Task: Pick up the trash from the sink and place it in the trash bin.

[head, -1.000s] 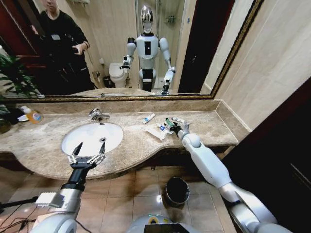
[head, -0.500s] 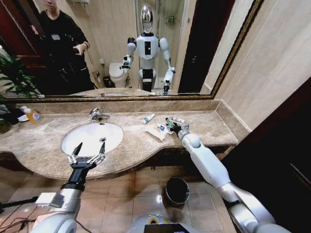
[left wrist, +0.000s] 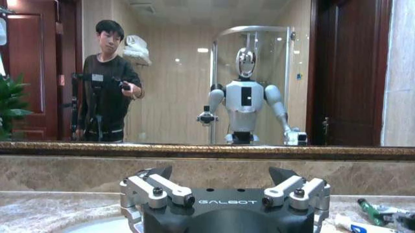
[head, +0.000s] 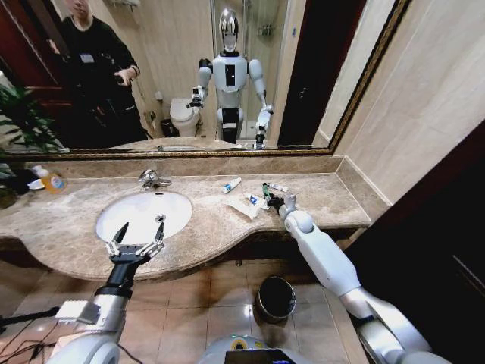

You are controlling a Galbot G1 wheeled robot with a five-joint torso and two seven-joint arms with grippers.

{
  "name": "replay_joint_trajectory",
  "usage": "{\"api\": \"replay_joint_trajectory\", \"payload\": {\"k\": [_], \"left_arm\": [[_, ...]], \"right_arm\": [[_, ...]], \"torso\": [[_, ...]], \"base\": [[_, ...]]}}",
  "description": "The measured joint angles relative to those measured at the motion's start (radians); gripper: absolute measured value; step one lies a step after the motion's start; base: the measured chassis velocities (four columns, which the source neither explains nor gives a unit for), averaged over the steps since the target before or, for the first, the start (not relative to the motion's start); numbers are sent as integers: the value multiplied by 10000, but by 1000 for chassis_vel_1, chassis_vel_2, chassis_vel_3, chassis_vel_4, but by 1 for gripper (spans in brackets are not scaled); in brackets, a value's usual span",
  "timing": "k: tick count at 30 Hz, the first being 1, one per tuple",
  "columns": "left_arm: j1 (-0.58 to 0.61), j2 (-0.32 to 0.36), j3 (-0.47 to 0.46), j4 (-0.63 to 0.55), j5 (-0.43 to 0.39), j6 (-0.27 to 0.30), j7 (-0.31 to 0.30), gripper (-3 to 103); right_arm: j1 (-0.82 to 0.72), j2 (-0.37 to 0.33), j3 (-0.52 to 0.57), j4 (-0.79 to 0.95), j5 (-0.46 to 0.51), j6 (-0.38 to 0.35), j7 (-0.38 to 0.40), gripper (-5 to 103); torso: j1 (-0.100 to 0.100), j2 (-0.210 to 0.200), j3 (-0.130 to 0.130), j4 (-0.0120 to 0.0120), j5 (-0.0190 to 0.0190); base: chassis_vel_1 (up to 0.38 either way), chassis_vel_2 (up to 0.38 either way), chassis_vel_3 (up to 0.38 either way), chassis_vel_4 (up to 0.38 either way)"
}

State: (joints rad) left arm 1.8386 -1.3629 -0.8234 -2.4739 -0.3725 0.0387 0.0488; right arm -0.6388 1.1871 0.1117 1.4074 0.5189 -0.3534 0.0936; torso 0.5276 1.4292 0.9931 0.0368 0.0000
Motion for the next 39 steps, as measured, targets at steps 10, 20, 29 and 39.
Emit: {"api": "replay_joint_trajectory", "payload": {"k": [10,20,29,39], "left_arm": [[0,0,0,0,0,0,0,100],[0,0,1,0,0,0,4,100],[0,0,0,0,0,0,0,100],[0,0,0,0,0,0,0,100]], "right_arm": [[-959,-590,376,2469,578,-113,511,1],[-3975,-1736,2318,5820,1084,-220,632,1],[-6961,-1820,3236,7899,855,-51,2052,1],[-8699,-878,3366,8571,-112,323,2390,1]], "torso": [[-1,0,0,0,-2],[-3,1,-2,-1,1],[-3,1,-2,-1,-1],[-1,-1,-1,0,-1]], "base": [[0,0,0,0],[0,0,0,0],[0,0,0,0],[0,0,0,0]]}}
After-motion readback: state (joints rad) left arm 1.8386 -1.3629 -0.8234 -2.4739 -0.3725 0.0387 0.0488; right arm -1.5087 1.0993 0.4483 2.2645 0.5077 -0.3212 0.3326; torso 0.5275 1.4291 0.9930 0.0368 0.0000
